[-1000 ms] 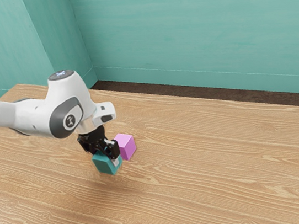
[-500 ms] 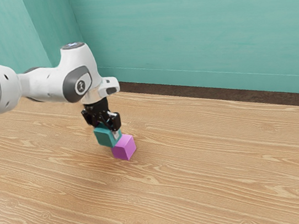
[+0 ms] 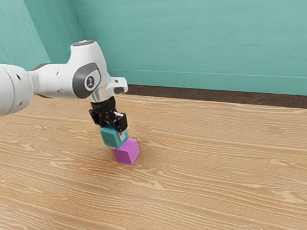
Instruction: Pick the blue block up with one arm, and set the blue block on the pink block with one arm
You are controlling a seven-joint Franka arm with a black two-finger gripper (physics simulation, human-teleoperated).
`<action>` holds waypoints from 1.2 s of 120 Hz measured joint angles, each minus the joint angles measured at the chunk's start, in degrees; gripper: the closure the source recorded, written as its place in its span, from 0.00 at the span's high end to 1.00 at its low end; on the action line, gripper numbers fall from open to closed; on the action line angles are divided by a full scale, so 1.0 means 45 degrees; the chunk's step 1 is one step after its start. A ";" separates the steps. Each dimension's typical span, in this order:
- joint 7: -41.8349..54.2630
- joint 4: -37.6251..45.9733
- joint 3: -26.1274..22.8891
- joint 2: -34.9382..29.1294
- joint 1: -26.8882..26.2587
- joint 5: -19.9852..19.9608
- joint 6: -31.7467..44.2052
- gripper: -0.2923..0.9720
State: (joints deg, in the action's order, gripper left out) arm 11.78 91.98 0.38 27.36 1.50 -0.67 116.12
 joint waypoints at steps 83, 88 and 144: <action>-0.0227 -0.0470 0.0031 0.0485 0.0000 -0.1038 -0.0194 0.53; -0.0242 -0.0600 0.0031 0.0585 0.0000 -0.1024 -0.0196 0.53; -0.0213 -0.1038 0.0071 0.0812 -0.0001 -0.1144 -0.0513 0.70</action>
State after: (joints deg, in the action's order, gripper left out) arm 10.82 87.31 0.70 31.01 1.49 -5.82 113.81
